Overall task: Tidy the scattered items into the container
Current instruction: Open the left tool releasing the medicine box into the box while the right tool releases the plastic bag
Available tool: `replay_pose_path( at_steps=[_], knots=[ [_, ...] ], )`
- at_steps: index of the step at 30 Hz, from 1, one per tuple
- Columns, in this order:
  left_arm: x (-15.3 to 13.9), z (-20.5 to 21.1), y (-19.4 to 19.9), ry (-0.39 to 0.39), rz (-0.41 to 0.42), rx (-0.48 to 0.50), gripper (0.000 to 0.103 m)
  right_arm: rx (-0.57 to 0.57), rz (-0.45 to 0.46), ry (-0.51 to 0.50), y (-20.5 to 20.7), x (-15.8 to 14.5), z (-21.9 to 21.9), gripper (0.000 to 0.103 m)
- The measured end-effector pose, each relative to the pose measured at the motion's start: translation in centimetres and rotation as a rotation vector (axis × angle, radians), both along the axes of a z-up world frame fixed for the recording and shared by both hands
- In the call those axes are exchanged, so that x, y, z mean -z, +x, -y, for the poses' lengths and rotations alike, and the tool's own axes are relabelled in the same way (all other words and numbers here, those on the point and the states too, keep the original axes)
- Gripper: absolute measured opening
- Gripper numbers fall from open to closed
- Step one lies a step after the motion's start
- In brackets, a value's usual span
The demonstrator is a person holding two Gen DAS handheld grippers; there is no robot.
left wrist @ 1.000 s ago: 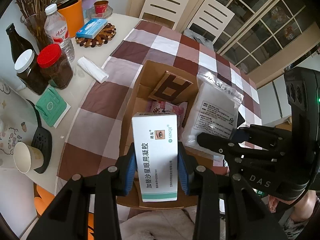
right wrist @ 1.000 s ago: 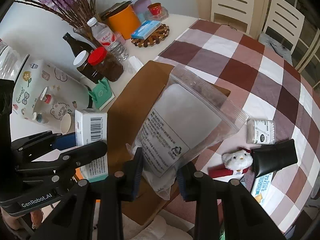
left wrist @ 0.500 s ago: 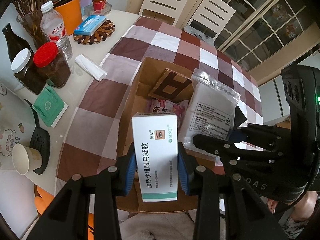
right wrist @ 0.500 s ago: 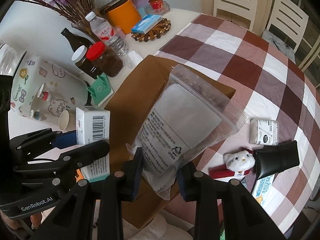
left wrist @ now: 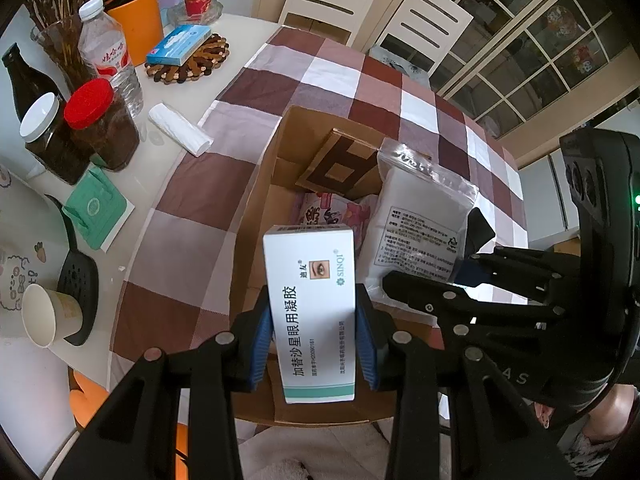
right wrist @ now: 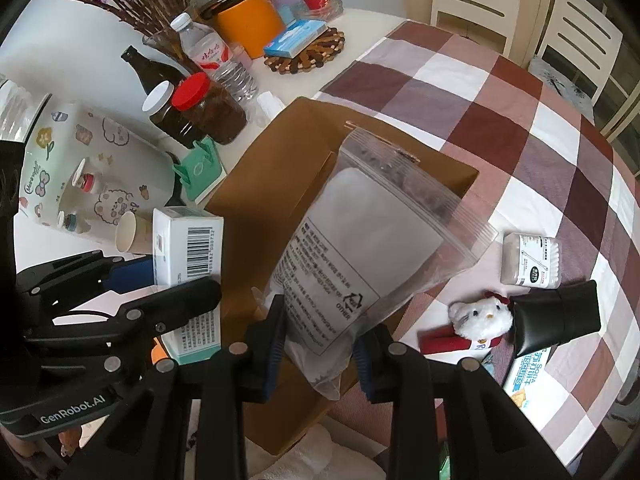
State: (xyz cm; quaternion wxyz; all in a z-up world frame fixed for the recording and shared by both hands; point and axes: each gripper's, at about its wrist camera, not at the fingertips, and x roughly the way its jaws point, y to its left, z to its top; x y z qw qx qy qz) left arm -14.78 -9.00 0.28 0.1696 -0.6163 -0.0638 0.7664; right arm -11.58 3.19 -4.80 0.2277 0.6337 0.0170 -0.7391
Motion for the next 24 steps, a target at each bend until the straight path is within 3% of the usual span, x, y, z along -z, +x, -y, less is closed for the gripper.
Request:
replay_pose_path(
  at_steps=[8, 17, 24],
  knots=[
    [-0.6, 0.6, 0.3, 0.009, -0.012, -0.029, 0.068, -0.008, -0.034, 0.045, 0.1, -0.7, -0.2, 0.042],
    [-1.7, 0.7, 1.0, 0.006, -0.036, -0.039, 0.070, 0.017, -0.078, 0.039, 0.3, -2.2, -1.1, 0.042],
    [-2.5, -0.8, 2.0, -0.004, -0.050, -0.009, 0.072, 0.143, -0.103, 0.022, 1.4, -3.3, -5.8, 0.043]
  ],
)
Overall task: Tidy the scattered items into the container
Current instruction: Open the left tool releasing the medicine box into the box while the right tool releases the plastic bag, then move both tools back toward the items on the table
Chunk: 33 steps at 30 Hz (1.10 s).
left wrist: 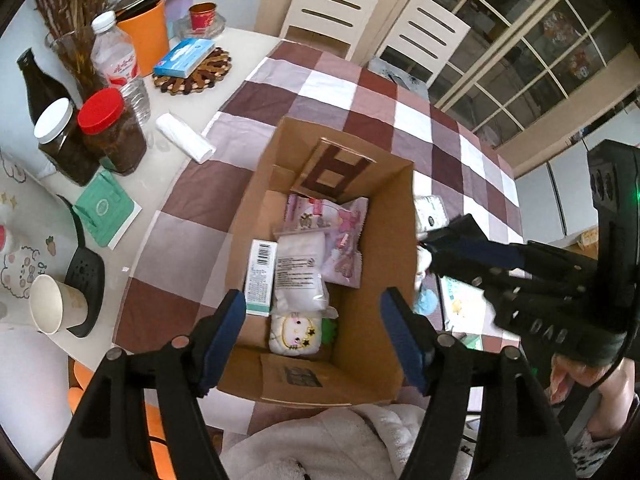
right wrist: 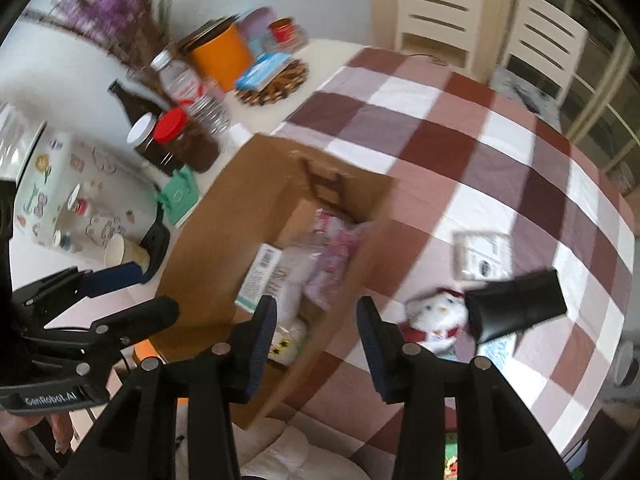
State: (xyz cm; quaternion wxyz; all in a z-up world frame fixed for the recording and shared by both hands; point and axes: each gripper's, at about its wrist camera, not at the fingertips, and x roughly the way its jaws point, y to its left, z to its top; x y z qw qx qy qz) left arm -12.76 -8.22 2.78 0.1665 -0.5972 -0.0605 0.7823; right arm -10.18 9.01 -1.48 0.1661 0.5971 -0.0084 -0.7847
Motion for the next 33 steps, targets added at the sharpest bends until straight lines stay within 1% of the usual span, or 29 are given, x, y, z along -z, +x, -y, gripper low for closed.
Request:
replay_pose_path(
  at_steps=[2, 3, 4, 5, 10, 13, 17, 21, 23, 25, 27, 29, 33],
  knots=[
    [-0.2, -0.8, 0.4, -0.005, -0.004, 0.022, 0.074, 0.058, -0.006, 0.004, 0.5, -0.1, -2.2, 0.044],
    [-0.3, -1.4, 0.6, -0.008, -0.007, 0.038, 0.077, 0.096, -0.008, 0.010, 0.9, -0.1, -3.8, 0.048],
    [-0.3, -2.2, 0.9, -0.012, -0.010, 0.057, 0.078, 0.127, -0.008, 0.015, 1.2, 0.0, -5.0, 0.054],
    [-0.3, -2.8, 1.1, -0.014, -0.010, 0.073, 0.079, 0.167, -0.008, 0.023, 1.7, 0.1, -6.6, 0.056],
    [0.1, -7.4, 2.3, -0.021, 0.007, 0.186, 0.079, 0.330, 0.020, 0.034, 4.7, 1.3, -13.3, 0.057],
    [0.2, -10.7, 3.1, -0.022, 0.017, 0.260, 0.079, 0.412, 0.049, 0.042, 6.6, 2.5, -16.8, 0.057],
    [0.2, -16.1, 4.8, -0.014, 0.024, 0.375, 0.080, 0.468, 0.091, 0.059, 8.5, 4.5, -20.3, 0.057],
    [0.6, -21.0, 6.1, 0.000, 0.037, 0.455, 0.081, 0.463, 0.119, 0.070, 9.3, 6.3, -22.1, 0.057],
    [1.0, -23.2, 6.3, -0.002, 0.025, 0.479, 0.081, 0.451, 0.133, 0.072, 9.3, 7.4, -22.8, 0.057],
    [1.6, -24.9, 6.1, -0.006, 0.008, 0.481, 0.082, 0.436, 0.139, 0.066, 9.2, 8.4, -23.2, 0.057],
    [2.7, -26.1, 5.3, -0.018, 0.010, 0.452, 0.083, 0.414, 0.142, 0.061, 9.0, 9.4, -23.3, 0.057],
    [4.3, -26.5, 4.0, -0.022, 0.040, 0.399, 0.083, 0.388, 0.145, 0.059, 8.8, 10.2, -23.0, 0.057],
    [8.4, -26.2, 1.2, -0.031, 0.138, 0.271, 0.083, 0.343, 0.150, 0.043, 8.3, 11.8, -22.5, 0.057]
  ],
)
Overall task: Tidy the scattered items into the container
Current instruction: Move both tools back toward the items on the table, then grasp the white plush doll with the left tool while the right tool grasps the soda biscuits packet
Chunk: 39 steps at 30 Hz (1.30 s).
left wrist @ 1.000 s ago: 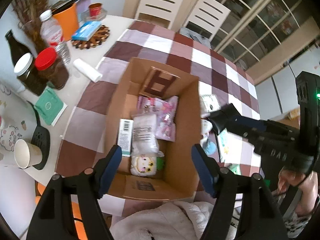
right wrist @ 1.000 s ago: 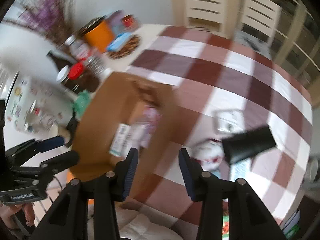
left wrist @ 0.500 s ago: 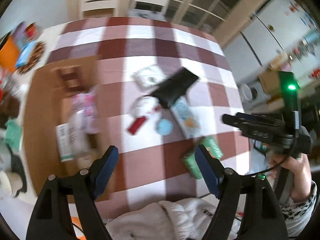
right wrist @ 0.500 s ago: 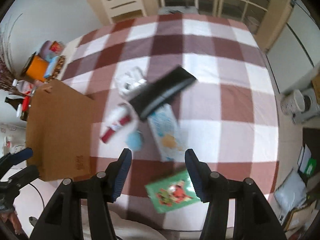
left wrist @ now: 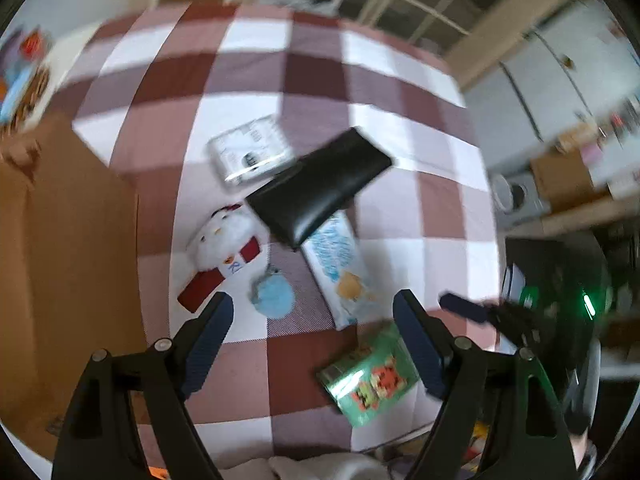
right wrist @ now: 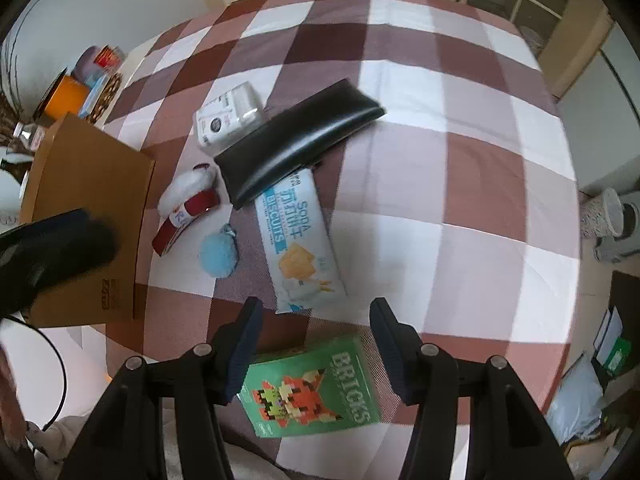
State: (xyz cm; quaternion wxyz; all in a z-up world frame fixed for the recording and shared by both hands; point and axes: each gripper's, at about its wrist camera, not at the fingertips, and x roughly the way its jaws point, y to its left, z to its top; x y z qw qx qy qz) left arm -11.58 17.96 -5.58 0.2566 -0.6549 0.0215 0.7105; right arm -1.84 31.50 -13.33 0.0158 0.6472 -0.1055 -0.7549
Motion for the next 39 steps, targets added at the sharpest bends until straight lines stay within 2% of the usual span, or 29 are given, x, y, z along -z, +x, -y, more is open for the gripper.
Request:
replay_pose_path(
  at_steps=[4, 7, 15, 20, 28, 30, 37, 39],
  knots=[
    [4.1, 0.3, -1.6, -0.074, 0.057, -0.065, 0.083, -0.025, 0.015, -0.016, -0.4, 1.4, 0.3, 0.057],
    [6.2, 0.3, -2.1, -0.149, 0.043, -0.051, 0.083, -0.045, 0.026, -0.019, -0.9, 2.4, 0.6, 0.057],
    [9.7, 0.3, -3.6, -0.250, 0.028, -0.022, 0.083, -0.098, 0.066, -0.019, -2.6, 5.0, 1.6, 0.057],
    [11.6, -0.1, -3.9, -0.281, 0.040, 0.005, 0.083, -0.106, 0.084, -0.023, -3.8, 6.6, 2.6, 0.057],
    [13.3, 0.0, -4.4, -0.294, 0.035, 0.034, 0.080, -0.129, 0.104, 0.077, -5.4, 8.2, 4.0, 0.059],
    [13.6, 0.0, -4.5, -0.292, 0.040, 0.037, 0.075, -0.130, 0.112, 0.090, -5.6, 8.6, 4.2, 0.061],
    [13.6, 0.0, -4.2, -0.306, -0.006, 0.076, 0.070, -0.190, 0.088, 0.194, -5.7, 8.6, 6.1, 0.062],
    [13.5, 0.2, -4.0, -0.317, -0.024, 0.087, 0.059, -0.189, 0.078, 0.191, -5.7, 8.5, 6.1, 0.061]
  ],
)
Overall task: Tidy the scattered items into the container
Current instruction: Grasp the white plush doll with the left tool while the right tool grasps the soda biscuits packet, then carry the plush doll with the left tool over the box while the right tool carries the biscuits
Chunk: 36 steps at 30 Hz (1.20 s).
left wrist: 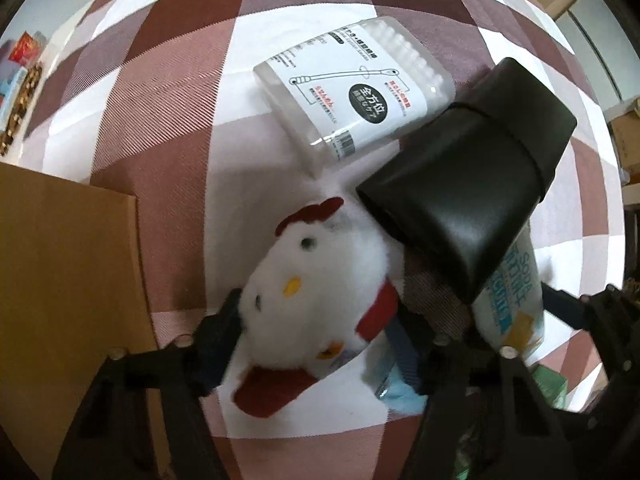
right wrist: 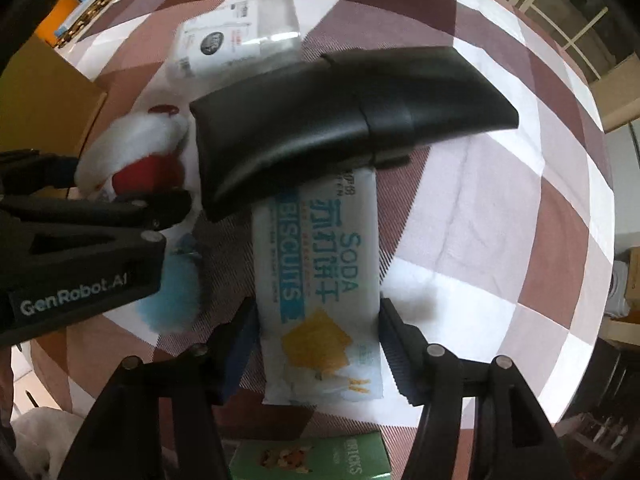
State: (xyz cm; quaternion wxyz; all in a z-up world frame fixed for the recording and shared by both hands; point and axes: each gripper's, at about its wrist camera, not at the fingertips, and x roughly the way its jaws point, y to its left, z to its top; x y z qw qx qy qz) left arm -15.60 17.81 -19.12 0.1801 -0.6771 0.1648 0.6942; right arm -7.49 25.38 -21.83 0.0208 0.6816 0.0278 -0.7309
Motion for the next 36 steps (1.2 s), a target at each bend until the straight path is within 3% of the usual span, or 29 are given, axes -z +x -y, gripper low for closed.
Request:
replay_pose_path(
  at_steps=[2, 3, 7, 19, 28, 36],
  knots=[
    [-0.1, 0.5, 0.0, 0.005, -0.001, -0.002, 0.053, -0.011, -0.007, 0.002, 0.1, -0.1, 0.0, 0.060],
    [-0.2, 0.8, -0.1, 0.014, 0.003, -0.010, 0.050, -0.010, -0.011, 0.001, 0.2, -0.2, 0.0, 0.054],
    [-0.3, 1.6, -0.2, 0.044, 0.017, -0.038, 0.046, 0.046, -0.006, -0.046, 0.6, -0.5, -1.4, 0.052],
    [-3.5, 0.6, 2.1, 0.126, 0.001, 0.009, 0.044, 0.358, -0.019, -0.352, 4.2, -4.1, -8.8, 0.052],
    [-7.7, -1.7, 3.2, 0.180, -0.028, 0.049, 0.044, 0.412, -0.108, -0.332, 8.0, -6.8, -11.1, 0.052],
    [-10.4, -1.7, 5.8, 0.236, -0.068, 0.084, 0.044, 0.396, -0.157, -0.324, 8.1, -9.4, -11.0, 0.052]
  ],
)
